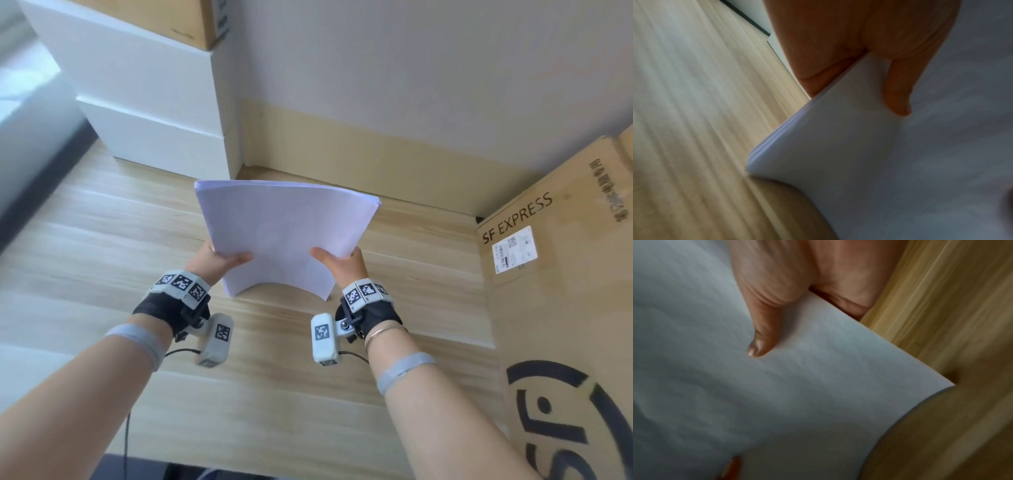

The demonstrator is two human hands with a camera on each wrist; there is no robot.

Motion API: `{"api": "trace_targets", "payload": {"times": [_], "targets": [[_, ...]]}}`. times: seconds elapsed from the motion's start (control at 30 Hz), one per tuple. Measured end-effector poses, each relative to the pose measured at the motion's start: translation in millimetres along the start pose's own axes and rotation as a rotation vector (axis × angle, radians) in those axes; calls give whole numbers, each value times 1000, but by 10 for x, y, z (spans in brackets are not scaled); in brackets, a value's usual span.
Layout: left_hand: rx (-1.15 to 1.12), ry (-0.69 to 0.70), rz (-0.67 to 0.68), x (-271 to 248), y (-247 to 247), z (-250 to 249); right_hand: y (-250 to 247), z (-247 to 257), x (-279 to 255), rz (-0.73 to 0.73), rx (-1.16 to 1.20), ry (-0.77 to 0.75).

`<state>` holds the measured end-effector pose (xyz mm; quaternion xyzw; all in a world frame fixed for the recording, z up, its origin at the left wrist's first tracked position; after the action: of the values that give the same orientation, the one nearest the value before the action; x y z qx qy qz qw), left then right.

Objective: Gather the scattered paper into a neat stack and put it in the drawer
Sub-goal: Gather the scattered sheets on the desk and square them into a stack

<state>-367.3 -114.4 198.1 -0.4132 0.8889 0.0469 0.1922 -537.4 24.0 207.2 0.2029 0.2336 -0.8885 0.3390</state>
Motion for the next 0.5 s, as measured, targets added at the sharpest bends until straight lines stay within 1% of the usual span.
{"api": "trace_targets", "payload": {"times": [0.1, 0.17, 0.23, 0.33, 0.5], "targets": [[13, -33, -64, -1, 55, 68, 19, -42, 30, 6, -21, 26], [25, -51, -100, 20, 80, 83, 17, 12, 0, -17, -34, 8], [91, -87, -126, 38, 85, 85, 27, 50, -14, -37, -35, -34], [152, -149, -111, 12, 11, 132, 113, -30, 34, 0, -85, -87], [187, -190, -96, -211, -217, 300, 367, -237, 3, 50, -136, -82]]}}
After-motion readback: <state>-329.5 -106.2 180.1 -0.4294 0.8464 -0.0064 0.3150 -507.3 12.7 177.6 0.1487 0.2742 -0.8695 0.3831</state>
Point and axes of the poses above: each hand's wrist, its own x-axis towards the middle knuckle, its own y-axis out of the palm, z = x × y, the point moved 1 cm from there along x, towards the middle knuckle, and after that the axes turned 4 degrees about -x, right-handed, at the moved point
